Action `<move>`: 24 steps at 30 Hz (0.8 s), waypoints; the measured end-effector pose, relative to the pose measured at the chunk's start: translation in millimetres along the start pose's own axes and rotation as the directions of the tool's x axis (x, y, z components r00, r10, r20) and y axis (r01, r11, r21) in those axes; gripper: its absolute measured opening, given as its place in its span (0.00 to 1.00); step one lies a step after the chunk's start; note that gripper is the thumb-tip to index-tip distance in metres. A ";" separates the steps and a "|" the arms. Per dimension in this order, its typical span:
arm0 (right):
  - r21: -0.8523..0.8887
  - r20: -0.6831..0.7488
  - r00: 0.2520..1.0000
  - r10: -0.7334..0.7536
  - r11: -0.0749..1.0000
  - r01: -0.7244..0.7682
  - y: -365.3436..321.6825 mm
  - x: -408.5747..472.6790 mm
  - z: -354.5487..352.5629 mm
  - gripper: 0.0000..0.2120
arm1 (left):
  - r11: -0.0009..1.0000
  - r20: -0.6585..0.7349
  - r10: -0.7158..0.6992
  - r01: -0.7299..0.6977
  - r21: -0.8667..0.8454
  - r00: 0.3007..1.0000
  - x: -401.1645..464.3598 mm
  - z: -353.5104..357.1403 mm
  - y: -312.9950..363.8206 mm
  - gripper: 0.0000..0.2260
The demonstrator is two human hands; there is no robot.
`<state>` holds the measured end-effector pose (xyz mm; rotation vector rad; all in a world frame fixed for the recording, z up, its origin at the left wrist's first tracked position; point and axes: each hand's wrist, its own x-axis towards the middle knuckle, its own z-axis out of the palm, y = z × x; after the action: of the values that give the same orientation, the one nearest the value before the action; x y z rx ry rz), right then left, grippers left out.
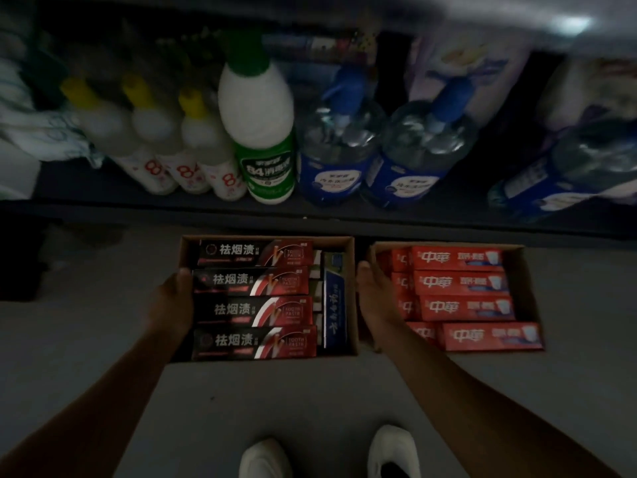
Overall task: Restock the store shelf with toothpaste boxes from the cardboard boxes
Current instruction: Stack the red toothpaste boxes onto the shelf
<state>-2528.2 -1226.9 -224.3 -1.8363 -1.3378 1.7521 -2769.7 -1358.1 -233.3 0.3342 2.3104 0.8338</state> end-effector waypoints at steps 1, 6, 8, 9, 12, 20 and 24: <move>0.000 0.004 1.000 -0.015 1.000 0.015 -14.3 -12.4 -7.7 0.11 | 0.999 0.019 0.028 -0.028 0.017 0.999 -15.6 -1.7 14.7 0.19; -0.051 -0.032 0.998 -0.054 0.997 0.052 -70.8 -56.1 -53.5 0.14 | 0.947 0.274 0.195 -0.253 0.197 0.942 -91.2 15.9 102.9 0.23; -0.035 -0.024 0.999 -0.048 0.998 0.047 -84.0 -66.7 -77.3 0.14 | 0.882 0.343 0.269 -0.373 0.289 0.900 -119.5 33.2 137.7 0.22; -0.001 -0.019 0.999 -0.043 0.999 0.043 -89.7 -71.3 -90.7 0.13 | 0.858 0.376 0.310 -0.427 0.284 0.873 -134.3 42.8 155.7 0.20; -0.012 -0.013 0.999 -0.033 0.999 0.033 -101.8 -81.7 -133.6 0.12 | 0.821 0.490 0.377 -0.528 0.215 0.786 -175.8 73.5 203.4 0.18; 0.010 -0.027 0.999 0.021 1.000 -0.021 -76.9 -87.7 -237.9 0.11 | 0.763 0.623 0.319 -0.584 0.279 0.715 -244.3 155.8 251.7 0.22; -0.023 0.005 0.998 0.056 0.998 -0.056 -47.5 -80.0 -264.8 0.11 | 0.771 0.681 0.276 -0.580 0.265 0.678 -257.4 184.9 244.8 0.22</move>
<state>-2299.0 -1159.1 -77.1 -1.8999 -1.3266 1.7777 -2449.7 -1193.6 -57.4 1.2410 1.7712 0.2714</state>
